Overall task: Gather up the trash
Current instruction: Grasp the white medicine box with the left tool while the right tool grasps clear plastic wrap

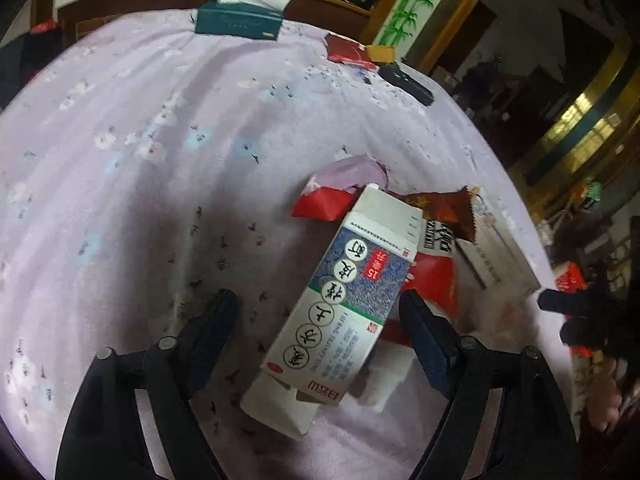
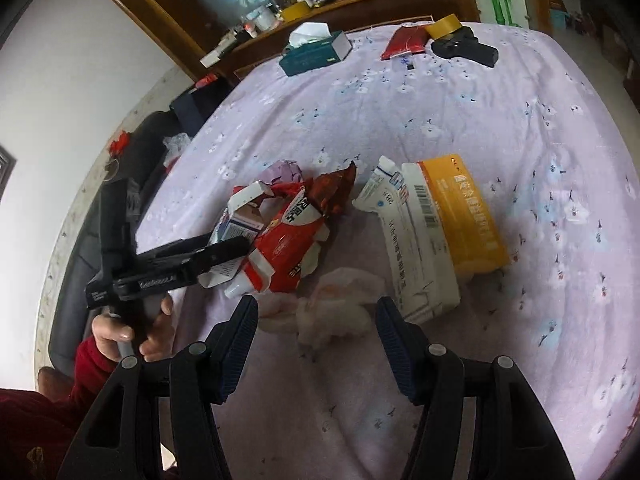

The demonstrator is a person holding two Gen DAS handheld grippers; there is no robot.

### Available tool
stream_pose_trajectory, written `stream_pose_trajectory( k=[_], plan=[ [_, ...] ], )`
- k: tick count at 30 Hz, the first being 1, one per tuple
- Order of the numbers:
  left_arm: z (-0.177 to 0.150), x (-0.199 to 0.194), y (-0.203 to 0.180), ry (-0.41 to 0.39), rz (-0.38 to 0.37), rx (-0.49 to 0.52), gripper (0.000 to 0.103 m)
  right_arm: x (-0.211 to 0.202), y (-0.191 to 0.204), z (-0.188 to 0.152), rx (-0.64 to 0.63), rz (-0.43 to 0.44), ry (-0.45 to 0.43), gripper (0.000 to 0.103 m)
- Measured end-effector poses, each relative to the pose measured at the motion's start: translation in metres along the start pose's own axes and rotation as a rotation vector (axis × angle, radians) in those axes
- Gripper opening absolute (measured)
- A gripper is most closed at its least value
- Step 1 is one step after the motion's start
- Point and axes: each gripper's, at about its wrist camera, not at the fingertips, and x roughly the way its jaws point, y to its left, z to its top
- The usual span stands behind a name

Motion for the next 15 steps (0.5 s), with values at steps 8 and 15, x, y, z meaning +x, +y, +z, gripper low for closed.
stream_pose_trajectory(
  k=[8,15],
  plan=[
    [-0.018,-0.012,-0.015,-0.052,0.056,0.016,0.034,0.010,-0.005,-0.014,0.004,-0.062,-0.064,0.065],
    [-0.054,-0.060,-0.029,-0.146,0.059,0.022,0.035,0.026,0.000,-0.015,0.040,-0.055,-0.074,0.059]
  ],
)
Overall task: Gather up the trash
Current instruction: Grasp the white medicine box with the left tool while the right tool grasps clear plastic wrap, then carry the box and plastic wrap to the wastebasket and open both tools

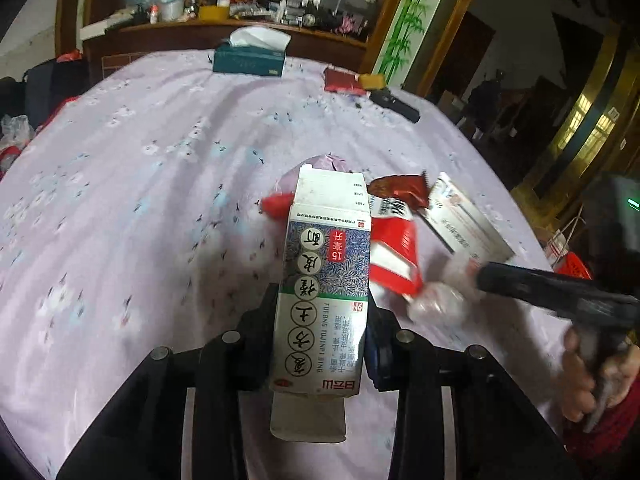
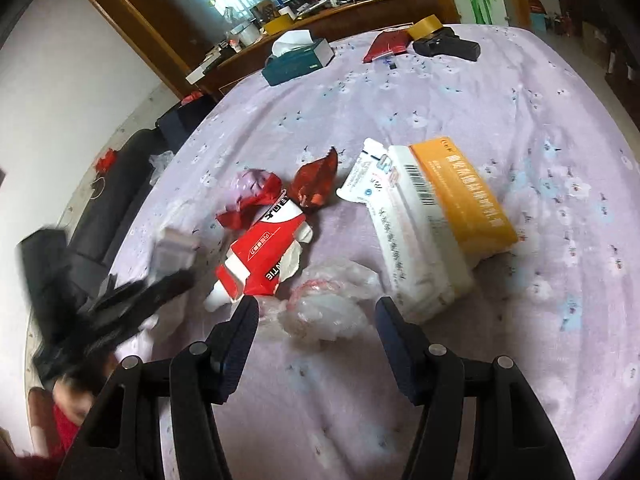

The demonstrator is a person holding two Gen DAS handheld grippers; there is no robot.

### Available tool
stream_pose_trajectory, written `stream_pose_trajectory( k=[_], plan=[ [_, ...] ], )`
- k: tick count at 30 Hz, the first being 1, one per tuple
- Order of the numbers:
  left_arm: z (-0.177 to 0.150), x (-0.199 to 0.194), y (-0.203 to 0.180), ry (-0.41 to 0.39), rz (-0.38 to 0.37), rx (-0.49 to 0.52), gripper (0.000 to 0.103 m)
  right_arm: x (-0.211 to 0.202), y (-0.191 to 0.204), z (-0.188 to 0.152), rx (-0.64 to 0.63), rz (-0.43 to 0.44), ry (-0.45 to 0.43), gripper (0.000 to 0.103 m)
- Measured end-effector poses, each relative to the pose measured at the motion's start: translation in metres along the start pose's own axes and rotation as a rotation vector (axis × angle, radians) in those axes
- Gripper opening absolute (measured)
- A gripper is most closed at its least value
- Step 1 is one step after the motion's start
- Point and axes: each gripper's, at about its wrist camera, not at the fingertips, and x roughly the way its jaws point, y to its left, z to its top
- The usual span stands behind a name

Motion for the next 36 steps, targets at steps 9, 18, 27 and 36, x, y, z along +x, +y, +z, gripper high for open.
stream_pose_trajectory(
  k=[9,18,27,36],
  plan=[
    [-0.035,-0.041,-0.043,-0.095,-0.011,0.034,0.035,-0.028,0.009,-0.029,-0.006,-0.044,-0.091,0.027],
    [-0.068,-0.052,-0.123,-0.127,-0.072,0.145,0.035,-0.125,-0.005,-0.103,-0.027,-0.180,-0.283,0.027],
    [-0.080,-0.055,-0.173,-0.100,-0.126,0.240,0.035,-0.189,-0.043,-0.144,0.073,-0.191,-0.382,0.028],
    [-0.072,-0.060,-0.244,-0.066,-0.280,0.338,0.035,-0.271,-0.080,-0.167,0.165,-0.265,-0.492,0.028]
  ],
)
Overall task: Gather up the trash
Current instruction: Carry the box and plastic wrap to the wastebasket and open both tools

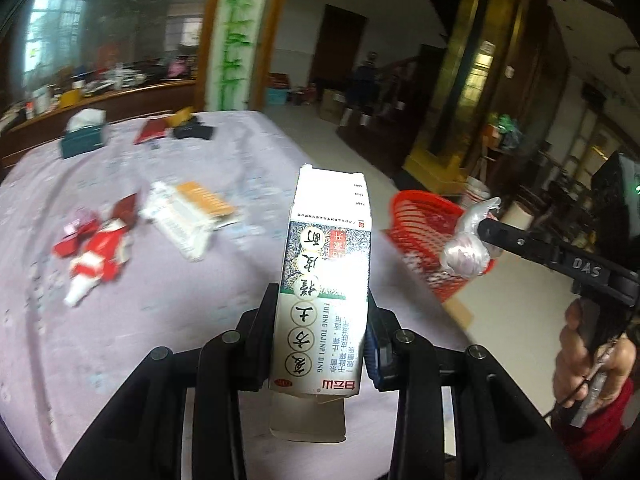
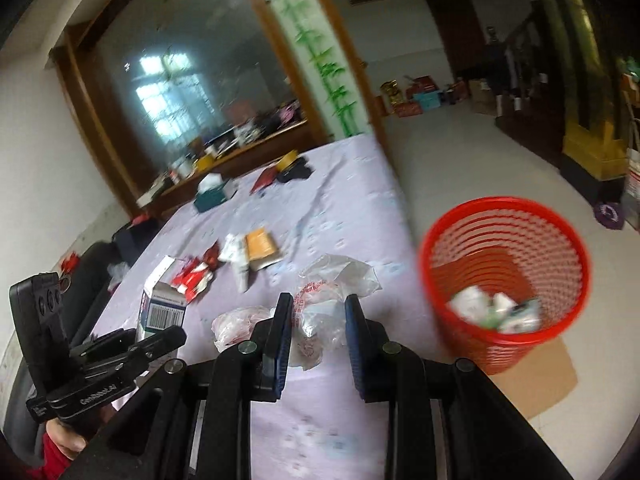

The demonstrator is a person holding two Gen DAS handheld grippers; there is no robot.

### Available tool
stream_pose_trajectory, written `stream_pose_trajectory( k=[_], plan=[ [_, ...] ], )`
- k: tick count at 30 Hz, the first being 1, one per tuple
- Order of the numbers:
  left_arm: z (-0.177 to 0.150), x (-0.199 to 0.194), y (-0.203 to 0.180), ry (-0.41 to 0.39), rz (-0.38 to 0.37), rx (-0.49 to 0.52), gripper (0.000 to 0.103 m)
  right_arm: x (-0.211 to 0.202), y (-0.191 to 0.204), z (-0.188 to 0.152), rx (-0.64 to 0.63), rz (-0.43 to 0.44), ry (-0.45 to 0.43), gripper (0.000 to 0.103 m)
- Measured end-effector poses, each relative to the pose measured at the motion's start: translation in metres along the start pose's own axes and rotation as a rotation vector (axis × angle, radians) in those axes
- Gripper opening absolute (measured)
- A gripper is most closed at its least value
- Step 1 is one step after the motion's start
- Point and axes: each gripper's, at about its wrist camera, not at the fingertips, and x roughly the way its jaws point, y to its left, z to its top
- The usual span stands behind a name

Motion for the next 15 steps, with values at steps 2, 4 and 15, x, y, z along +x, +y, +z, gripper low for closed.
stream_pose_trajectory(
  k=[2,4,15],
  plan=[
    [0.011,0.005,-0.016,0.005,-0.021,0.028,0.035,-0.012,-0.015,0.006,0.010,-0.041,-0.014,0.028],
    [0.023,0.012,-0.032,0.014,-0.057,0.056,0.035,-0.022,-0.029,0.011,0.025,-0.070,-0.027,0.028],
    [0.069,0.107,-0.114,0.095,-0.223,0.107,0.035,-0.026,-0.107,0.043,0.095,-0.236,-0.072,0.028]
  ],
)
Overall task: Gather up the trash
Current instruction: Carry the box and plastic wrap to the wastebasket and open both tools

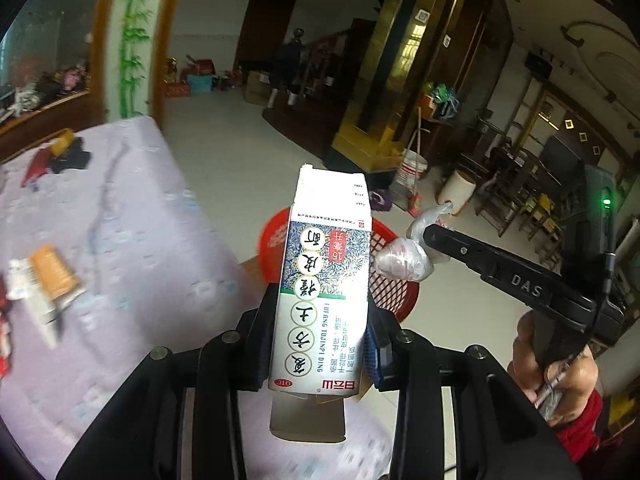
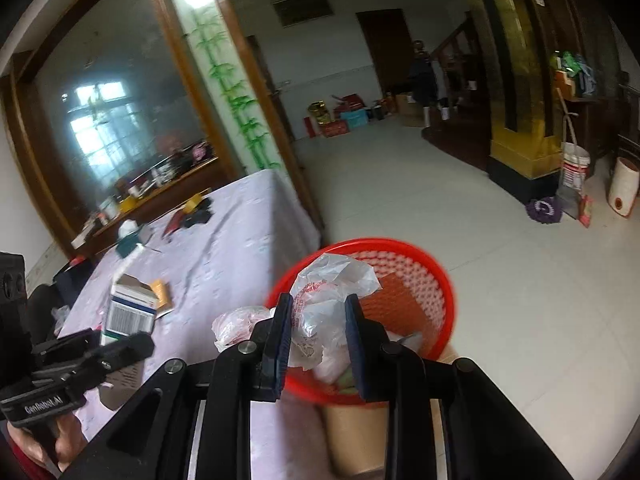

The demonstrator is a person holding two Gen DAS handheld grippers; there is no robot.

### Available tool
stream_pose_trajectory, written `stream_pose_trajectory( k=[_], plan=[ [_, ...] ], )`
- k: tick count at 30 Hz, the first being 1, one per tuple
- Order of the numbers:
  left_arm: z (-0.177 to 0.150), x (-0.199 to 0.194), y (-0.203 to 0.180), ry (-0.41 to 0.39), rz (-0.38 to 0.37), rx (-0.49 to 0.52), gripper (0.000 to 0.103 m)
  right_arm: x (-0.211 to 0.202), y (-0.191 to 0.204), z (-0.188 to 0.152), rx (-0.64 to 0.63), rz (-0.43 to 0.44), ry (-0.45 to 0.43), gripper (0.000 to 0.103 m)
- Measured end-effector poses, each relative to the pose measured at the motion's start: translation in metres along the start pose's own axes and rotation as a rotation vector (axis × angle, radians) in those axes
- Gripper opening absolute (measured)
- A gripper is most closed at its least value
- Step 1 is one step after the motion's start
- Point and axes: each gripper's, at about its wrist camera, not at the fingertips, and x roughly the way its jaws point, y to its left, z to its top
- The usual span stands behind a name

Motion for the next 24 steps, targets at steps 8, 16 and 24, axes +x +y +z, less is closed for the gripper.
stream_pose_trajectory(
  k=[8,16,24],
  plan=[
    [0.023,0.069,-0.003,0.058,-0.016,-0.047,0.035,0.014,-0.034,0.017,0.025,-0.065,-0.006,0.028],
    [0.030,0.088,-0.005,0.027,0.007,-0.051,0.070,0.038,-0.047,0.032,0.029,-0.079,0.014,0.039],
    [0.017,0.044,0.006,0.004,0.024,-0.055,0.070,0.023,-0.047,0.025,0.058,-0.045,-0.012,0.044]
  ],
)
